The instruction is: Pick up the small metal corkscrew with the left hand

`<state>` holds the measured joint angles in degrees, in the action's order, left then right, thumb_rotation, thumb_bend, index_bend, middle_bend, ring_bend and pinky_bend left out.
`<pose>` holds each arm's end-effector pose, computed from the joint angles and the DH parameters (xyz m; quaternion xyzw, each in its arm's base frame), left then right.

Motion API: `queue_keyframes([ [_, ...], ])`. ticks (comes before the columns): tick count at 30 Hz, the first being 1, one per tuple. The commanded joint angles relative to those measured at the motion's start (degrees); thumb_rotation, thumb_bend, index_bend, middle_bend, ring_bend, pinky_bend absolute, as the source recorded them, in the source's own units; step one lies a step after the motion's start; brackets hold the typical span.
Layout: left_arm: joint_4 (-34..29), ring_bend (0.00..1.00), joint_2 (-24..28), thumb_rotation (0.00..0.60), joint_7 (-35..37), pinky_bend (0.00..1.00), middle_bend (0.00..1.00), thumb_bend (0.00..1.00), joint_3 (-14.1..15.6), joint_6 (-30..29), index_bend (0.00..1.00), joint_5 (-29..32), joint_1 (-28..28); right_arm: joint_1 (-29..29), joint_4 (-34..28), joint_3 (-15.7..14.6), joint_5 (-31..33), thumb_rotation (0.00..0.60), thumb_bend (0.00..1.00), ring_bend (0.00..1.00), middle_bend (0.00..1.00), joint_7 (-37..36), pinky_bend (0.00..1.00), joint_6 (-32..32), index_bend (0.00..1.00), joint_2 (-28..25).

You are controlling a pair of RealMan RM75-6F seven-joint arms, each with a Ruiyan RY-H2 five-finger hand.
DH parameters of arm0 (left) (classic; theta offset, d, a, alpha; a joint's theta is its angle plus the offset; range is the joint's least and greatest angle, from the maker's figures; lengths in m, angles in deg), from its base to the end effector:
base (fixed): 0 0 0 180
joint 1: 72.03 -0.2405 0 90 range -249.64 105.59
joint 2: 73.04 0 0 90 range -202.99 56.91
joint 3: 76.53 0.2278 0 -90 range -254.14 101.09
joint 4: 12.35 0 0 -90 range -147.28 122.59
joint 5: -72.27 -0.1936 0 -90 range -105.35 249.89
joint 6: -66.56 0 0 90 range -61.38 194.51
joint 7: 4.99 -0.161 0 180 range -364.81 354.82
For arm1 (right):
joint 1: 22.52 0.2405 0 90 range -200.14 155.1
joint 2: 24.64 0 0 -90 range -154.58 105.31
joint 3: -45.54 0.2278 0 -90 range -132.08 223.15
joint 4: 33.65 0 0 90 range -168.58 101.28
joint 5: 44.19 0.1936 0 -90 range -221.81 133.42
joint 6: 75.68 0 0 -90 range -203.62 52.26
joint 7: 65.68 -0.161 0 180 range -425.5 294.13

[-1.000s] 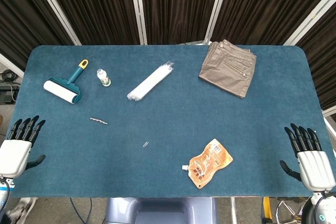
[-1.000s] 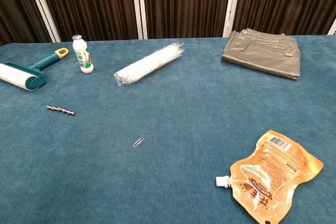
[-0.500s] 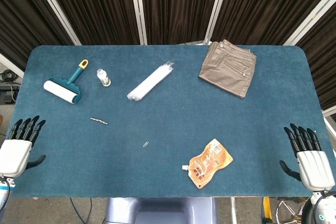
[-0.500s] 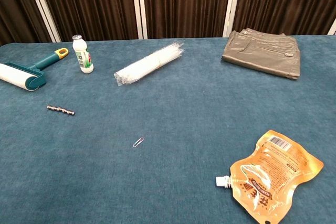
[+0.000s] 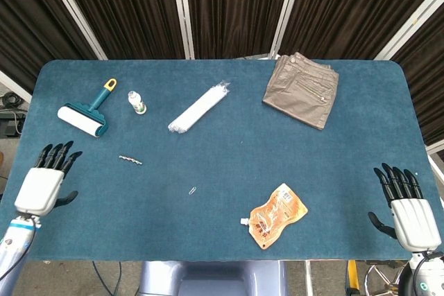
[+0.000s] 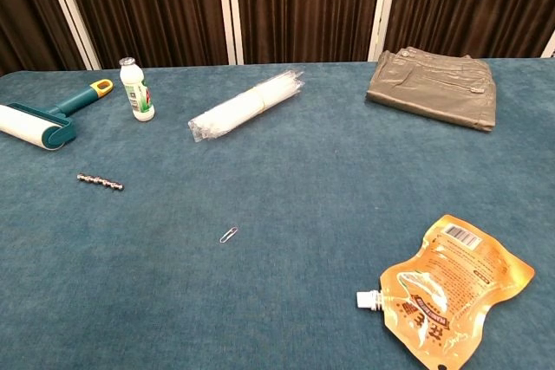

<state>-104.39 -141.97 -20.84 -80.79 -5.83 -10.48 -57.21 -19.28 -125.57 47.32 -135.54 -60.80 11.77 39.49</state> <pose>-0.2520 0.2424 0.1108 -0.6916 -0.3344 -0.3169 0.5562 -0.2709 -0.1825 0.1595 0.6286 -0.3407 0.3774 0.5886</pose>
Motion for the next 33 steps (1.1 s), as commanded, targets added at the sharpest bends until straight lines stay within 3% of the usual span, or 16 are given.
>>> queue_keyframes([
  [1, 0.3, 0.00, -1.9, 0.600, -2.3, 0.00, 0.00, 0.26, -1.6, 2.6, 0.24, 2.1, 2.4, 0.1, 0.0, 0.0, 0.0, 0.600, 0.16, 0.00, 0.00, -0.1, 0.00, -0.1, 0.02, 0.0],
  [9, 4.7, 0.00, -8.3, 0.600, -7.6, 0.00, 0.00, 0.32, -4.9, 7.8, 0.37, 7.4, 8.3, 0.1, 0.1, 0.0, 0.3, 0.600, 0.16, 0.00, 0.00, -0.6, 0.00, -0.2, 0.02, -0.1],
  [18, 13.6, 0.00, -17.0, 0.600, -13.0, 0.00, 0.00, 0.33, -5.7, 13.1, 0.46, 13.2, 13.7, 0.2, 0.2, 0.1, 0.8, 0.600, 0.16, 0.00, 0.00, -1.1, 0.00, -0.7, 0.02, -0.2],
  [25, 18.5, 0.00, -21.1, 0.600, -13.8, 0.00, 0.00, 0.36, -6.3, 14.6, 0.48, 15.4, 16.2, 0.3, 0.1, 0.0, 0.6, 0.600, 0.16, 0.00, 0.00, -1.2, 0.00, -0.8, 0.02, -0.3],
  [33, 19.3, 0.00, -23.2, 0.600, -15.2, 0.00, 0.00, 0.37, -6.1, 16.1, 0.50, 17.3, 18.3, 0.2, 0.0, 0.0, 0.7, 0.600, 0.16, 0.00, 0.00, -1.2, 0.00, -0.8, 0.02, -0.3],
])
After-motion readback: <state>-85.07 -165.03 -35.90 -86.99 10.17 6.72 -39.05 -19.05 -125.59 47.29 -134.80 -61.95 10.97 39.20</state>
